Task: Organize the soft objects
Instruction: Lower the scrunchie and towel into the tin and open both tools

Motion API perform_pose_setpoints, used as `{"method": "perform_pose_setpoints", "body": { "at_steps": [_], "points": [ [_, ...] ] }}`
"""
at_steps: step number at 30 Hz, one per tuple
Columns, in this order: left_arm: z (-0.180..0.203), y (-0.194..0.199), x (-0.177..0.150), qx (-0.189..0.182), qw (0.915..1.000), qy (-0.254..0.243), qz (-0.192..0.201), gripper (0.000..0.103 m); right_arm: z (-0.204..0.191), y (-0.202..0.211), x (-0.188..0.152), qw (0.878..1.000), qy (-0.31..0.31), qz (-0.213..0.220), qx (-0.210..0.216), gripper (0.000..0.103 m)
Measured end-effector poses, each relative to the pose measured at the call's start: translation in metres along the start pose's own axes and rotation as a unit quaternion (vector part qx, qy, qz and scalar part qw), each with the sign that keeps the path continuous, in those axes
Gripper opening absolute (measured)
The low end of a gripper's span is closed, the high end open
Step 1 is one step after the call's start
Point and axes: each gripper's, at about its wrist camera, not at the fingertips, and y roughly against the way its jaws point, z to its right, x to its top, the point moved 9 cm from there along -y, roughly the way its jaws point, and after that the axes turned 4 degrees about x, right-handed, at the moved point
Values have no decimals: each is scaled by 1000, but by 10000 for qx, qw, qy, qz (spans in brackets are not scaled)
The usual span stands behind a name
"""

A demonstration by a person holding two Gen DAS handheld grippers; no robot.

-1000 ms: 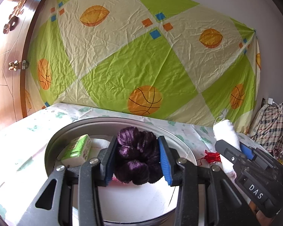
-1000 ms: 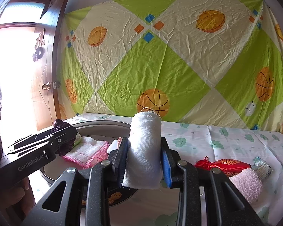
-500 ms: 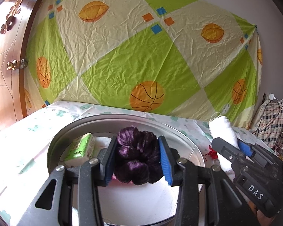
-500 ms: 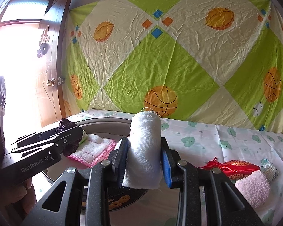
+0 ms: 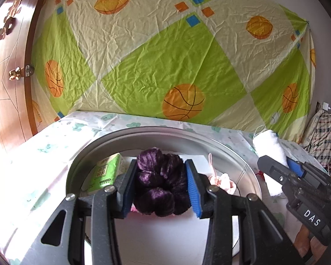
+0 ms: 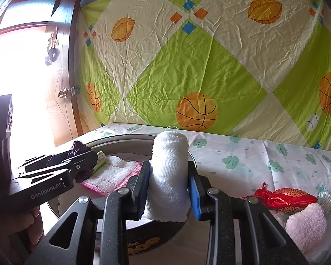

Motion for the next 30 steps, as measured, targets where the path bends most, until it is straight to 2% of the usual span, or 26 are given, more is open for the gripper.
{"method": "perform_pose_setpoints", "body": {
  "at_steps": [11,17,22,24,25,27,28,29,30],
  "points": [
    [-13,-14,7,35,9989,-219,-407,41,-5,-27,14,9991,44,-387,173,35],
    [-10,-24,4,-19,9965,-472,-685,41,-9,-50,6,9957,69,-877,279,35],
    [-9,-27,-1,7,9955,-548,-767,41,-14,-62,-3,9935,68,-1087,336,35],
    [-9,-28,-3,36,9953,-557,-795,47,-17,-65,-5,9926,24,-1144,411,35],
    [-9,-29,-4,90,9952,-570,-795,49,-18,-67,-5,9923,14,-1167,425,37],
    [-9,-27,-5,152,9949,-620,-779,57,-19,-65,-4,9925,-22,-1127,482,57],
    [-9,-24,-5,197,9950,-646,-737,66,-20,-62,-3,9928,-38,-1072,532,72],
    [-10,-22,-4,237,9953,-651,-680,74,-21,-58,-1,9933,-42,-1004,579,76],
    [-12,-19,-4,270,9955,-644,-641,77,-21,-54,0,9937,-23,-951,588,76]
  ]
}}
